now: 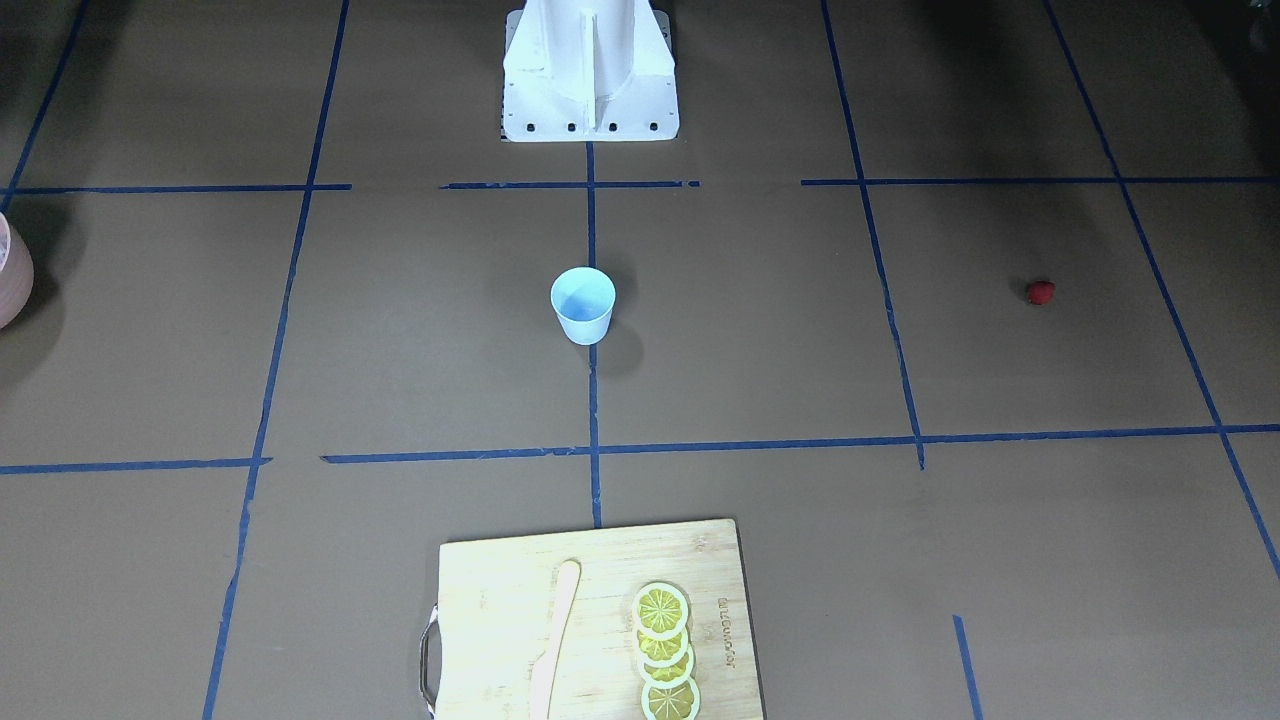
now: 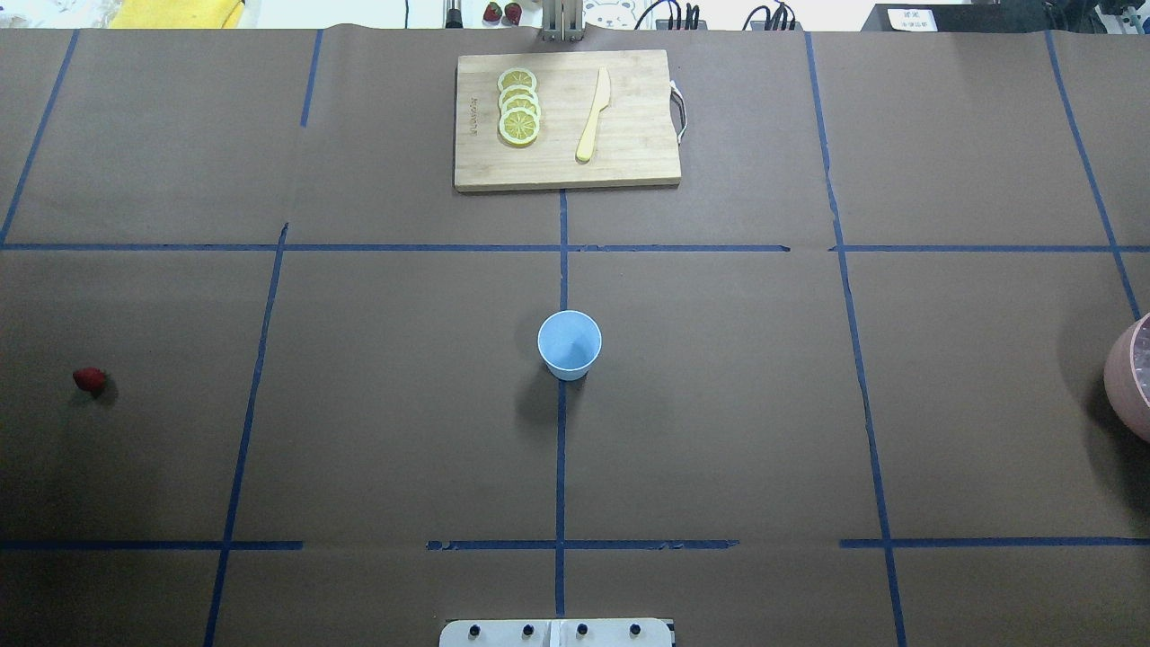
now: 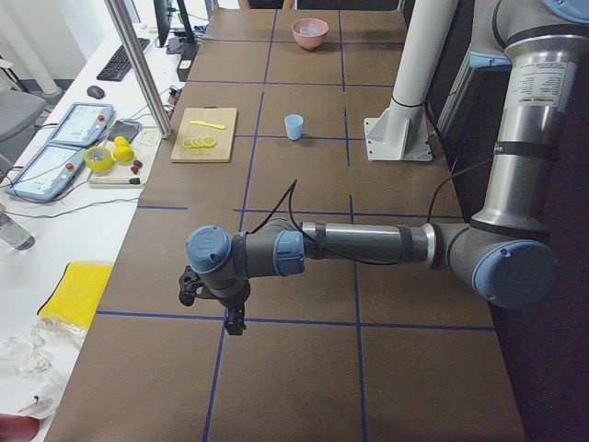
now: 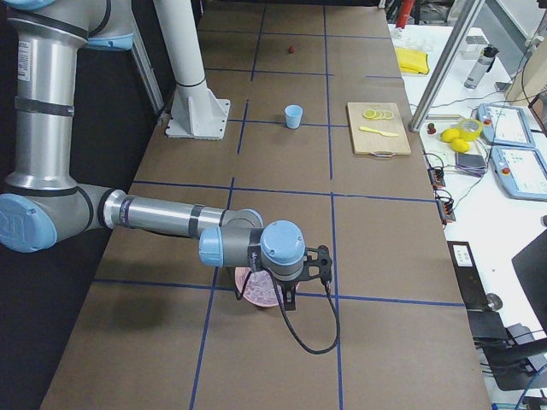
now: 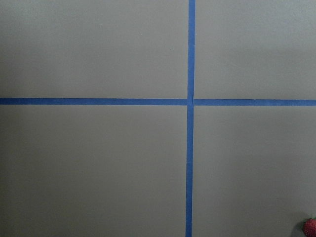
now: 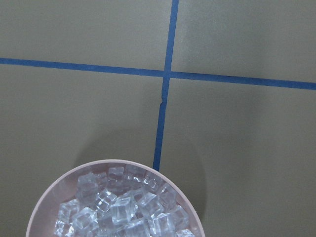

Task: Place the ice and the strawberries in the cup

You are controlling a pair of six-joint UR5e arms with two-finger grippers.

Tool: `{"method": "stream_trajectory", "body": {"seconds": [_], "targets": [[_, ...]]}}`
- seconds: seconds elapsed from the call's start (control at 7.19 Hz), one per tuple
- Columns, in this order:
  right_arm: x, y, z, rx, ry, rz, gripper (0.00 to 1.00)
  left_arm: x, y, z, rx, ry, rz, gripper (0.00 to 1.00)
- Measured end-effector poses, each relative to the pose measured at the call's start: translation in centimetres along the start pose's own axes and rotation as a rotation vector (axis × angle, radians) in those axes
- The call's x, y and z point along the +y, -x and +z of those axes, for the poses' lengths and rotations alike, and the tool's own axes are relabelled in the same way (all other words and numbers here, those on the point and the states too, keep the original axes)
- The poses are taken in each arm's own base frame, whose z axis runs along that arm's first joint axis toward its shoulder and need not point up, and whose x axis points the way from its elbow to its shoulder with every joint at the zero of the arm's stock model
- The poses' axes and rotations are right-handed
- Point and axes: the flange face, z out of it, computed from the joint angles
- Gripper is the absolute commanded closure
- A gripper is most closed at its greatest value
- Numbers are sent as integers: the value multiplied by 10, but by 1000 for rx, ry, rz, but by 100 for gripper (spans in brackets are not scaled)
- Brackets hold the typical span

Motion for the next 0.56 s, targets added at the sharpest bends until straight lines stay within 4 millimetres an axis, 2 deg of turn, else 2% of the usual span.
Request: {"method": "stream_trajectory", "body": {"seconds": [0.56], "targets": [[-1,3,-2,-3,-5,-5,0,0,-1,-1,-1,-7,6,0]]}}
